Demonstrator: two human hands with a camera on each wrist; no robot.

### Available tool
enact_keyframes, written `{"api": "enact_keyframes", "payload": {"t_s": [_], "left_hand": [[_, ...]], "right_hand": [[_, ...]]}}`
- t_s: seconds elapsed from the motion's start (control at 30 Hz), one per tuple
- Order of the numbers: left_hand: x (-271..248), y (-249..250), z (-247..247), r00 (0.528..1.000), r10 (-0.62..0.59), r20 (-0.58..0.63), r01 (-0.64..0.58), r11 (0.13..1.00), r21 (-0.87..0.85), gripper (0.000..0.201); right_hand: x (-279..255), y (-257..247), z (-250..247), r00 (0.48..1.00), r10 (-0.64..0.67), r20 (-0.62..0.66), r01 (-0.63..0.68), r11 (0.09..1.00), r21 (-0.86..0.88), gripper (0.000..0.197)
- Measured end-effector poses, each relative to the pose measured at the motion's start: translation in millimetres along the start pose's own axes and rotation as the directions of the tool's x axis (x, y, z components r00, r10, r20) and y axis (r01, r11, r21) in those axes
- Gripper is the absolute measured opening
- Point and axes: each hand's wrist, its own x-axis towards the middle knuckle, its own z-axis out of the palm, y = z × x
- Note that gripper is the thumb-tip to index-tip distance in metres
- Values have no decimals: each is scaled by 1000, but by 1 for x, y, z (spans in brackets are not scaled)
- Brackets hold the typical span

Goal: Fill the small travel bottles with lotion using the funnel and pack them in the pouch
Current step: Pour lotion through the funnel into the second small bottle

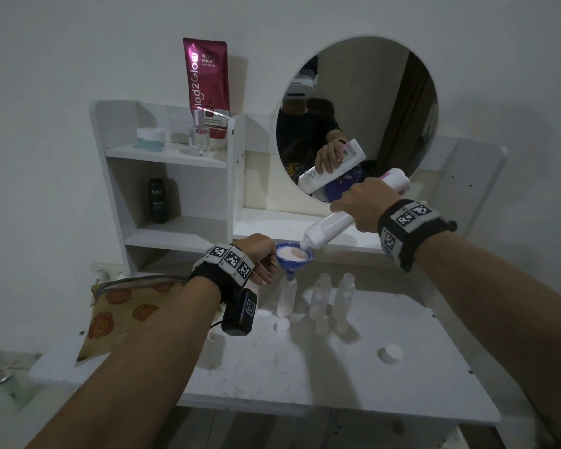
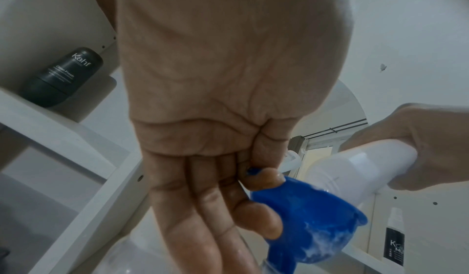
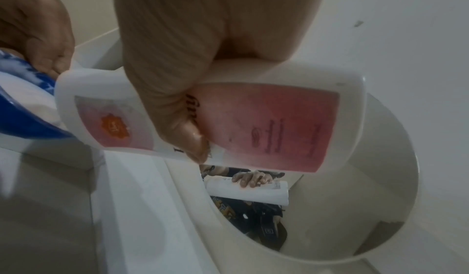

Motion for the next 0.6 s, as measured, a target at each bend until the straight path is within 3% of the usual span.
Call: {"api": "enact_keyframes", "payload": {"t_s": [0.3, 0.6], "left_hand": [[1, 0, -1, 1000, 5, 1, -6, 1000, 20, 27], [0, -1, -1, 1000, 16, -6, -15, 999, 39, 26]], "right_hand": [[-6, -2, 24, 995, 104, 2, -102, 976, 192, 39], [-19, -19, 73, 942, 313, 126, -324, 734, 597, 50]]}}
